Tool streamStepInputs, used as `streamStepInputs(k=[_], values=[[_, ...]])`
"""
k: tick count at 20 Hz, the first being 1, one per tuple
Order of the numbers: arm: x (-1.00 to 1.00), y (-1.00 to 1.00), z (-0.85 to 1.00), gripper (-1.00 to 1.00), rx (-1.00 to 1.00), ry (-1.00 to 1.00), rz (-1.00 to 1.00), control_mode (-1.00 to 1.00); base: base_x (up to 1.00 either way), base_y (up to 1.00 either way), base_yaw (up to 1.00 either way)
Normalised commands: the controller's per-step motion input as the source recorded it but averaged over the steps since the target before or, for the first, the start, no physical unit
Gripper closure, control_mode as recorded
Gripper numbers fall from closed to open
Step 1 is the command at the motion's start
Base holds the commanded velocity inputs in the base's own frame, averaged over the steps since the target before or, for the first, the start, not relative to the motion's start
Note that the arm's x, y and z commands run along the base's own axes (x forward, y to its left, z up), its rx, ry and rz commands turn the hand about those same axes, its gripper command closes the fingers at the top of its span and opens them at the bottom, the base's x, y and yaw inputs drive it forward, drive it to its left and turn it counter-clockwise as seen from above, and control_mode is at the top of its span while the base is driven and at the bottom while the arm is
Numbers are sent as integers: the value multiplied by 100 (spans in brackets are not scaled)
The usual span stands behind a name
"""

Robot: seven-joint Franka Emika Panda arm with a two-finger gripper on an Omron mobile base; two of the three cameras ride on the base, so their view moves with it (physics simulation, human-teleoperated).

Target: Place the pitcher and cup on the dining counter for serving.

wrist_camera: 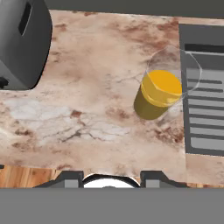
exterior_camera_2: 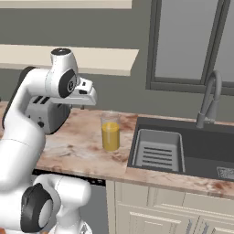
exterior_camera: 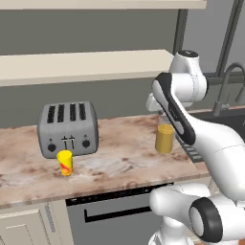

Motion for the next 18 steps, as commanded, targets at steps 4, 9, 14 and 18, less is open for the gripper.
streamStepInputs(k=[4, 9, 14, 18], values=[[-21, -8, 0, -100, 0, 0, 0, -100, 0, 0, 0], [-60, -54, -11, -100, 0, 6, 0, -100, 0, 0, 0], [-53, -93, -34, -100, 0, 5, 0, -100, 0, 0, 0], [-3, -80, -39, -100, 2, 4, -1, -100, 0, 0, 0]])
